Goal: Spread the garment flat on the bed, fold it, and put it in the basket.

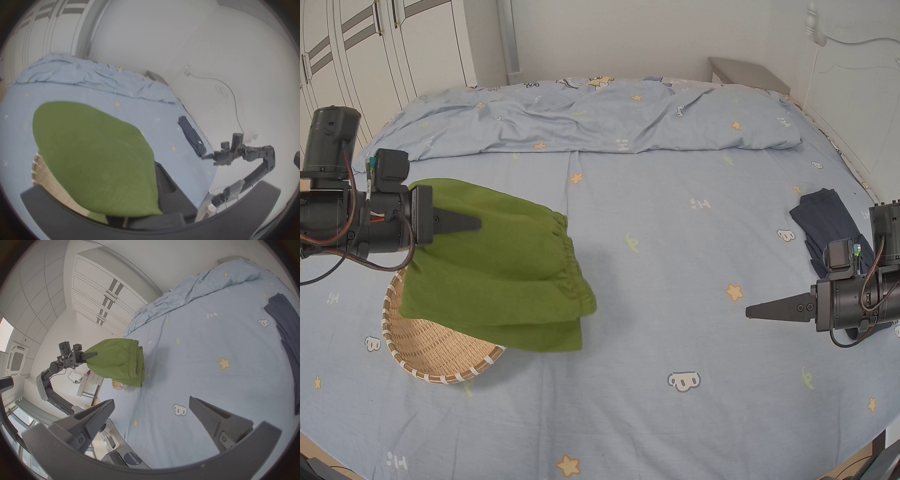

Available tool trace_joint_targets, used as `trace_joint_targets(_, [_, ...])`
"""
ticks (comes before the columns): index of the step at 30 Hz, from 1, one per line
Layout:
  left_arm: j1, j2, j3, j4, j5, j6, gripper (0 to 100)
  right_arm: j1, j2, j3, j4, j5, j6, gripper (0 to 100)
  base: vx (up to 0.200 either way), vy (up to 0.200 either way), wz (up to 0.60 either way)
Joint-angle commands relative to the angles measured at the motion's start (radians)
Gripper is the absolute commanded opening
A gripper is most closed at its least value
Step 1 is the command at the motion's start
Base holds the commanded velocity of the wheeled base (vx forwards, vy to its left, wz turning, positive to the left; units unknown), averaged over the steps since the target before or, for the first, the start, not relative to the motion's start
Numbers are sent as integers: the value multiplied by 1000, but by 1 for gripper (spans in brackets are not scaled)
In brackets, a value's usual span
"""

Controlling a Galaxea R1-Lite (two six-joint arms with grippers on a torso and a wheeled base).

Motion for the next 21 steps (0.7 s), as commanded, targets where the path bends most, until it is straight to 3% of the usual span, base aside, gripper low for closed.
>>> trace_joint_targets(1, [92, -30, 40, -81, 1, -11, 0, -5, -20, -1, 0, 1, 0, 100, 0, 0, 0])
trace_joint_targets(10, [275, 48, 93, -111, -11, -48, 0, 8, -46, 4, 6, 1, 0, 100, 0, 0, 0])
trace_joint_targets(13, [296, 57, 123, -109, -11, -70, 0, 8, -47, 4, 6, 3, 0, 100, 0, 0, 0])
trace_joint_targets(15, [344, 56, 164, -104, -10, -131, 0, 12, -55, 4, 6, 6, 0, 100, 0, 0, 0])
trace_joint_targets(21, [413, 108, 210, -83, -8, -148, 0, 35, -56, 12, 8, 6, 1, 100, 0, 0, 0])
